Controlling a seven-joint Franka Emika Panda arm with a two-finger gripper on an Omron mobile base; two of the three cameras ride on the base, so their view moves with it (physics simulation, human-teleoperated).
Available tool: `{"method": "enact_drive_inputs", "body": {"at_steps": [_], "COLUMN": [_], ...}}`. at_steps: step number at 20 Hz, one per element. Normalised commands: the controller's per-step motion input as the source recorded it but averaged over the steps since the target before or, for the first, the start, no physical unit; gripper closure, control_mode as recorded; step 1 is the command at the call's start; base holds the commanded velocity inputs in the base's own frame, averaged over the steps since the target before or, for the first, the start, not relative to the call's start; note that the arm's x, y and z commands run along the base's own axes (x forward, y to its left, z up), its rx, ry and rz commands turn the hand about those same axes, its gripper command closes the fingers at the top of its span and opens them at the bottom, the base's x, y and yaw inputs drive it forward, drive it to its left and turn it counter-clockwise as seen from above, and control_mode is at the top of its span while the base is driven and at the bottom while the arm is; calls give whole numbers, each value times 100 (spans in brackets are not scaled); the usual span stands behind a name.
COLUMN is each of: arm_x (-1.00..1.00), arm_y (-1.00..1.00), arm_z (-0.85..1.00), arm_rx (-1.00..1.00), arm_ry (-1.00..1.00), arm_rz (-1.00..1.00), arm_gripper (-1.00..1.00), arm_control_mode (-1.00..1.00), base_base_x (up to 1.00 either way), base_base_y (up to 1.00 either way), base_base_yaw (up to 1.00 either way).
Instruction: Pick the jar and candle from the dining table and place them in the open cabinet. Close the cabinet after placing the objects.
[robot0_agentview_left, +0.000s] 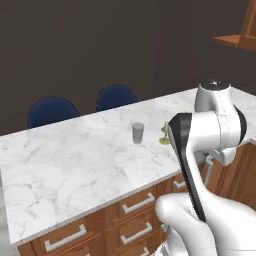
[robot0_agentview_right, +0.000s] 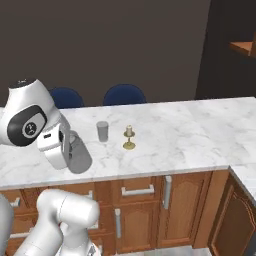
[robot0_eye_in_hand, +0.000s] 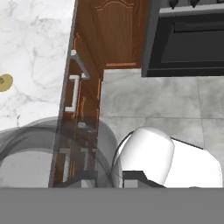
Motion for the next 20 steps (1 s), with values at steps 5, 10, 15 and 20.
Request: {"method": "enact_drive_inputs", "body": {"at_steps": [5,10,15,20], "arm_x": [0,0,0,0], "arm_y": [0,0,0,0], "arm_z": [0,0,0,0], "arm_rx": [0,0,0,0], "arm_ry": [0,0,0,0], "arm_rz": [0,0,0,0], "arm_gripper": [100,100,100,100], "arm_control_mode": [100,100,100,100], "base_base_x": [-8,-5,-2,-1], "base_base_y": [2,0,0,0], "base_base_yaw": [-37,-38,-38,-39]}}
